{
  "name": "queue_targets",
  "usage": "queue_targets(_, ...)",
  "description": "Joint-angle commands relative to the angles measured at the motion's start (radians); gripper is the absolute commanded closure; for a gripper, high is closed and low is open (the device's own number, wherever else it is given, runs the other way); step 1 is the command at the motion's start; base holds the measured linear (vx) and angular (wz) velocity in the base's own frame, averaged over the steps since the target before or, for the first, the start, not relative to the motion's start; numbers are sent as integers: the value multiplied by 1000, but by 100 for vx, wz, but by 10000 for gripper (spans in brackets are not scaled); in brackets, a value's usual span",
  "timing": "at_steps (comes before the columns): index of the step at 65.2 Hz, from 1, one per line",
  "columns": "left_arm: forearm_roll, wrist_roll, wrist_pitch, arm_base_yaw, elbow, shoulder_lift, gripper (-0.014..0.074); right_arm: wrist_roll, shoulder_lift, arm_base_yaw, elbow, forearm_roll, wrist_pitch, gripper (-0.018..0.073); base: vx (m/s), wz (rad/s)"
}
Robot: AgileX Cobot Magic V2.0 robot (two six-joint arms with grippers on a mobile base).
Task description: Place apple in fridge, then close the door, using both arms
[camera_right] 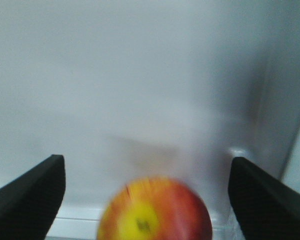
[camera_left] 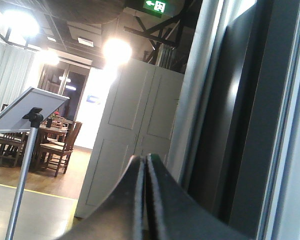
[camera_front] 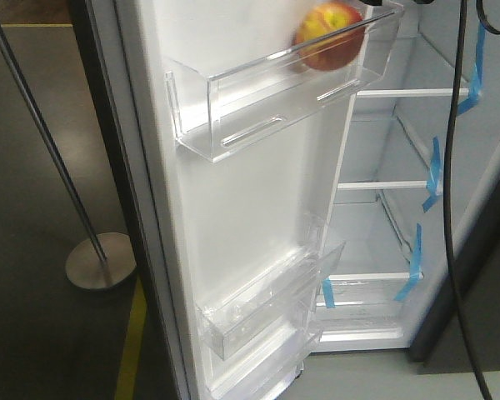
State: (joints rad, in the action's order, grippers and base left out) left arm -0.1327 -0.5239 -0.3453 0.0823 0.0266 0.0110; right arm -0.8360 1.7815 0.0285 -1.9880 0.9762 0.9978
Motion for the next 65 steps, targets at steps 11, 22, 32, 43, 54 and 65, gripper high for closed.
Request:
queue_targets(11,10,-20,-95,-7,8,16,604,2,-56,-6,-33,54,-68,-62,0,0)
queue_targets(22,8,-182,-142,-7,5,16,604,7,-108,-6,-33,43,-2,99,0,0)
queue_targets(32,-114,-336,-137,-7,-35,16,604,50,-186,-6,-33,-13,72,410,0,0)
queue_targets(43,-347,-523,-130,-7,-139,3,604,59,-283,-6,-33,-27,171,570,0,0)
queue_targets(54,-553,-727,-134,-7,-267,-99,604,95,-399,-6,-22,-43,290,565,0,0)
queue_targets(65,-699,-847,-137,-7,-421,-281,604,114,-550,-6,109,-133,278,565,0,0)
